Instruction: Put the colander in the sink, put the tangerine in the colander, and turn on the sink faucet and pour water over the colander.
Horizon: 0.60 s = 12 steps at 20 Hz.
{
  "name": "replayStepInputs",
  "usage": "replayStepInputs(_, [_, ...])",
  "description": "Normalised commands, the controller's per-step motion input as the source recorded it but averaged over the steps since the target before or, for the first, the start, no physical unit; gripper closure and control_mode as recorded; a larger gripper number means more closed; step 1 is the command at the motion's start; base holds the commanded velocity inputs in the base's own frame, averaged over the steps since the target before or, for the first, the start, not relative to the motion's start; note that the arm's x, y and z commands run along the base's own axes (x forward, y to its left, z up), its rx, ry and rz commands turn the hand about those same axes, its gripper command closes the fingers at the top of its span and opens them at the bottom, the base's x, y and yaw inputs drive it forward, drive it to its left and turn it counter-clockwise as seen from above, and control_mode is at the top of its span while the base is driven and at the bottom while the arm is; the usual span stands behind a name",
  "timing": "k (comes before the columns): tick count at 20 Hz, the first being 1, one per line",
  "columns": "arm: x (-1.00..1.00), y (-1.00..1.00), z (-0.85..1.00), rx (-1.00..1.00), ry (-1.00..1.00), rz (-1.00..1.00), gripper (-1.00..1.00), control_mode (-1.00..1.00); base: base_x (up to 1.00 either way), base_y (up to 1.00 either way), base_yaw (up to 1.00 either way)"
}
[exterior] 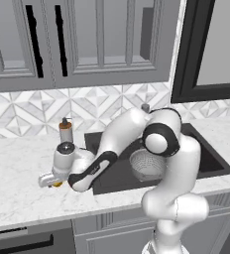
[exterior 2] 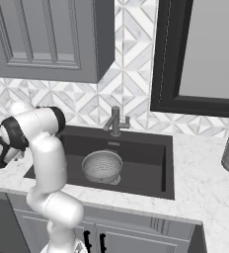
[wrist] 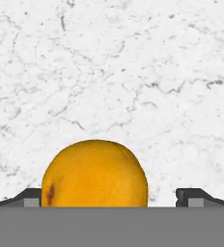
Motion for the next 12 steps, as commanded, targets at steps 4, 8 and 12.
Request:
replayStepInputs(4, [0.0, 0.23, -0.2, 0.0, 0.0, 0.0, 1.0, -1.0, 0.0, 0.0, 0.0])
replayStepInputs(8, [0.01, 0.18, -0.08, 0.0, 0.0, 0.0, 1.0, -1.0, 0.0, 0.0, 0.0])
replayStepInputs(12, [-0.15, -0.06, 0.01, 0.0, -0.03, -0.02, 1.0, -1.0, 0.0, 0.0, 0.0])
